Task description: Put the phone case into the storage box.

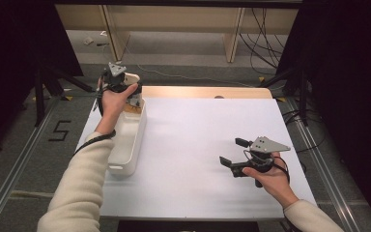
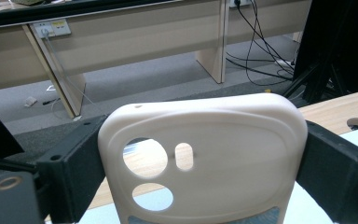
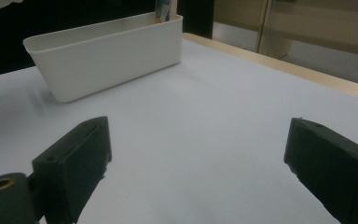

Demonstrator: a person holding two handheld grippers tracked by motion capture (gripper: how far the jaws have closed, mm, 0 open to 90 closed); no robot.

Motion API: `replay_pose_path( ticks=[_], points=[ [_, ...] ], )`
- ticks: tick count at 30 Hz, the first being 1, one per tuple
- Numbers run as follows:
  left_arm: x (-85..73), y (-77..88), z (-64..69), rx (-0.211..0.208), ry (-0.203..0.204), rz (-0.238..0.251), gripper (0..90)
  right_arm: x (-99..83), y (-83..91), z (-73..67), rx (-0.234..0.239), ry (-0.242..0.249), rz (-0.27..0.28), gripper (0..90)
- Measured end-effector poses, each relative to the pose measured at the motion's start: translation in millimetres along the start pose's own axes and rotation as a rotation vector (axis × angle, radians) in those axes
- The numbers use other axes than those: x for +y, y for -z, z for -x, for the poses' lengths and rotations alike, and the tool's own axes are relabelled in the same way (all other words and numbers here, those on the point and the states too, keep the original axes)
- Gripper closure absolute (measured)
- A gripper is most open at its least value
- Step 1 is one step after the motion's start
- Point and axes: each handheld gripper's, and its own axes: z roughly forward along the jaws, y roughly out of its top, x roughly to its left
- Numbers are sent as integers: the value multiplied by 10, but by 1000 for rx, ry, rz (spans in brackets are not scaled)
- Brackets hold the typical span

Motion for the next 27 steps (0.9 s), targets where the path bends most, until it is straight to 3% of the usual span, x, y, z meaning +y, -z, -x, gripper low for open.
replay_pose_path(
  ticks=[27],
  points=[
    [-119,-49,2,-2,19,-34,91,-8,-14,-6,4,-5,-3,86]
  ],
)
